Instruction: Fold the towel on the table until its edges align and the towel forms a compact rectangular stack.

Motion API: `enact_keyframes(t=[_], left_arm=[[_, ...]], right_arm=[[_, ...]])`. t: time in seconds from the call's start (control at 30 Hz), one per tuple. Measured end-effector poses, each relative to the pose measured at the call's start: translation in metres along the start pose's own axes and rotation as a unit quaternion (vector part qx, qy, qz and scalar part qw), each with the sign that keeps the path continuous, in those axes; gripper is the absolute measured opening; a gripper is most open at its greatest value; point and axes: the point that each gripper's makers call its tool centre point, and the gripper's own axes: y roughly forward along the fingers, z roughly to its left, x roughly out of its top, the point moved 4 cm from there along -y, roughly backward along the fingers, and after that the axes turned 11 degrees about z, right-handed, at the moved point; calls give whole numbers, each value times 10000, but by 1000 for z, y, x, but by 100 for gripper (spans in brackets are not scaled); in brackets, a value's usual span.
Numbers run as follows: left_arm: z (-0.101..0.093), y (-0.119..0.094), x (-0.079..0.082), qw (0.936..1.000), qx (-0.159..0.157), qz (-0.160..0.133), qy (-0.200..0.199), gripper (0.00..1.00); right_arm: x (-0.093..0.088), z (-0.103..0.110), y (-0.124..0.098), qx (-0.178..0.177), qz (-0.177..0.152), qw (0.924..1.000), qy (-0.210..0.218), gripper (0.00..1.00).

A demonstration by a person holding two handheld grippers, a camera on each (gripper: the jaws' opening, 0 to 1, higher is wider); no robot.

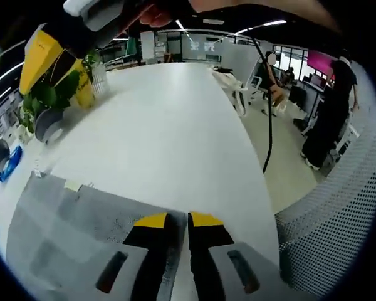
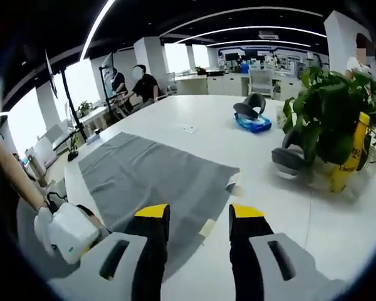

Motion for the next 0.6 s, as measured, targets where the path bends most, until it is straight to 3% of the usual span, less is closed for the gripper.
enact_keyframes(t=[0.07,0.1,0.2,0.23,0.3,0.43,0.53,0.6], left_arm=[[1,0,0,10000,-38,-7,-5,5],[0,0,-1,9997,-55,-1,-222,4],[-1,-5,2,9997,-76,-59,-241,3],[-1,-12,9,9997,83,-226,70,3],[-3,-23,16,9990,178,-385,109,3],[-1,-40,29,9951,-11,-806,-576,3],[-3,-54,41,9874,-188,-1200,-1017,3],[-5,-62,47,9849,-145,-1373,-1046,3]], right_arm=[[0,1,3,32,-1,10000,41,36],[0,1,4,41,9,10000,47,36],[-1,1,8,53,55,10000,30,35],[-1,1,8,63,48,10000,33,35],[-2,-1,10,90,55,9999,76,34],[-3,-4,13,98,70,9998,160,33],[-4,-4,16,66,91,9998,141,34],[-5,-5,18,18,156,9998,145,33]])
